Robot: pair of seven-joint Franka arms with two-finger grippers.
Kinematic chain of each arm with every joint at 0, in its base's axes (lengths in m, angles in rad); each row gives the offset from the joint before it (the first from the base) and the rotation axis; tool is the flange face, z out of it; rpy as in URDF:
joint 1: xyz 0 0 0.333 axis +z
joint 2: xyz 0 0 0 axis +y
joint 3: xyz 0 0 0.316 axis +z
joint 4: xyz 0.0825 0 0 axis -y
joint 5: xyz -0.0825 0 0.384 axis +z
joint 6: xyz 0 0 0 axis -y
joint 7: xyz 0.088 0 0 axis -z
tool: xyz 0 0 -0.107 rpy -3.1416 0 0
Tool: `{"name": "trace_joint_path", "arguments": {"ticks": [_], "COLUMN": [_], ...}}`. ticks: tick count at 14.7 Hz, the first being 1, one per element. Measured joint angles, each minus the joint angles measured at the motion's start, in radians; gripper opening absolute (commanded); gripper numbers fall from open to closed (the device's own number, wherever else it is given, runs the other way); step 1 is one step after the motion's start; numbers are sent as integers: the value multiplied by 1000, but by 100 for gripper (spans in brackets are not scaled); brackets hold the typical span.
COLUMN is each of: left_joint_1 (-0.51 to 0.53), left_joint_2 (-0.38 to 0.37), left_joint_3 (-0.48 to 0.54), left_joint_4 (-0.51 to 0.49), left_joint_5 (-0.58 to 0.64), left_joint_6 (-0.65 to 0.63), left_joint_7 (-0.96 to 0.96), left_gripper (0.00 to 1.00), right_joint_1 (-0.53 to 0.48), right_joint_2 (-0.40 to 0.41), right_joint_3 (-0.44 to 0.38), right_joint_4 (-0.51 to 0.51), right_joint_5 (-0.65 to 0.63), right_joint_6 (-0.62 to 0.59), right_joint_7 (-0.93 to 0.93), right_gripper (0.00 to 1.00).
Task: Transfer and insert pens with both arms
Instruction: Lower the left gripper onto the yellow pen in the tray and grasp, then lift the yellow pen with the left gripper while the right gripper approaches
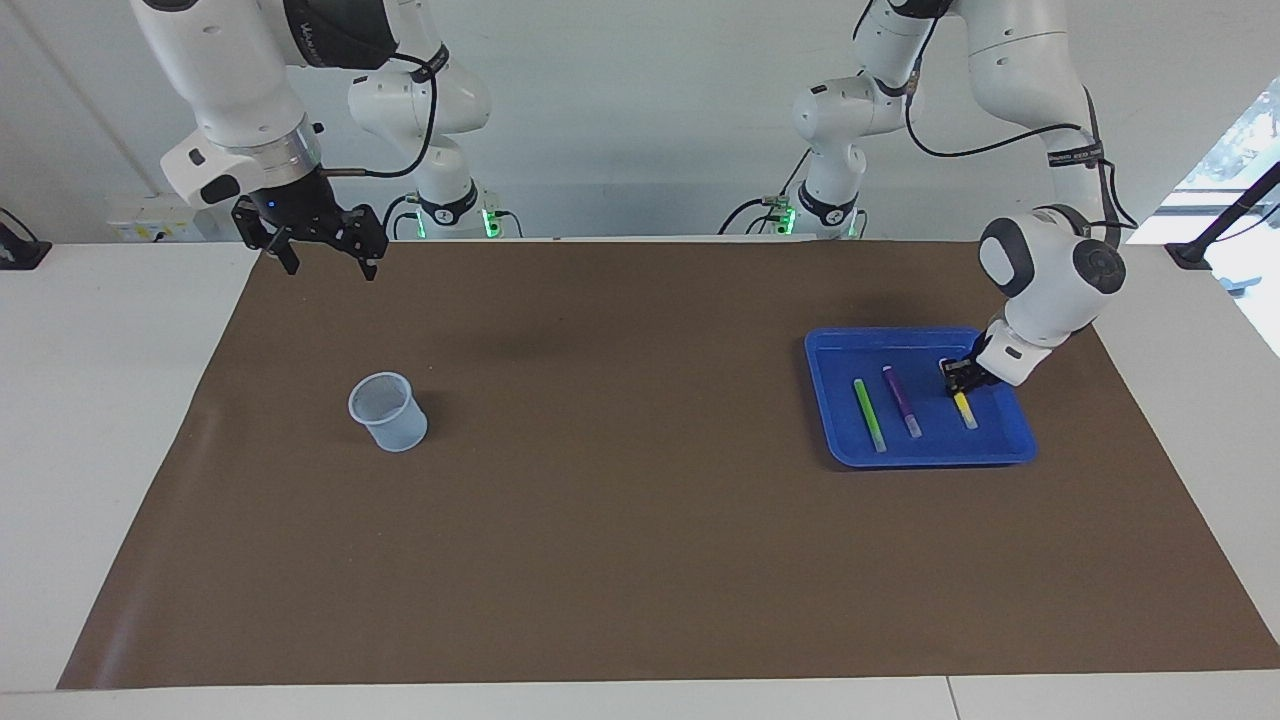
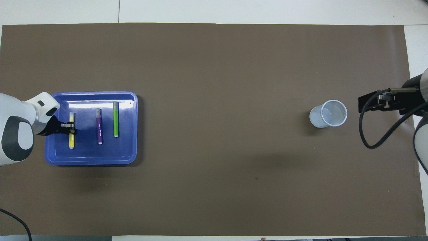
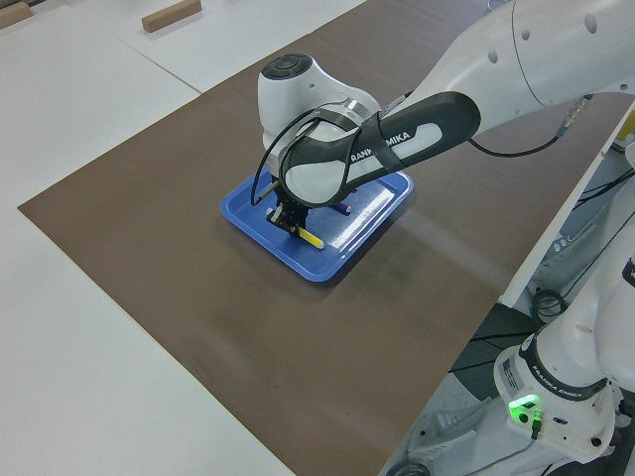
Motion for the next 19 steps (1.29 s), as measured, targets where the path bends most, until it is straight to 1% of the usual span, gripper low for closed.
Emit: {"name": "trace_joint_path", "arguments": {"ticks": [4, 6, 10, 12, 15, 17, 19], "left_joint_1": [0, -1, -14, -35, -97, -162, -229], "left_joint_2": [0, 0, 0, 0, -3, -6, -18], "left_joint_3": [0, 0, -8, -12, -16, -19, -22], "left_joint_4": [1, 17, 148, 201, 322, 424, 495], "left_joint_5": [0, -1, -2, -4, -54, -107, -180], "left_joint_6": [0, -19, -175, -249, -414, -526, -594], "left_joint_7": [0, 0, -33, -85, -261, -459, -673], "left_gripper": [0, 0, 0, 0, 0, 0, 0], "right_joint_1": [0, 0, 0, 0, 0, 0, 0], "right_joint_2": [0, 0, 0, 0, 0, 0, 0], "right_joint_3": [0, 0, 0, 0, 0, -2, -4], "right_joint_4": [0, 0, 0, 0, 0, 0, 0], "right_joint_5": [0, 0, 0, 0, 0, 0, 0], "right_joint_6": [0, 0, 0, 0, 0, 0, 0], "right_joint_7": [0, 0, 0, 0, 0, 0, 0], "right_gripper": [100, 100, 100, 100, 100, 100, 100]}}
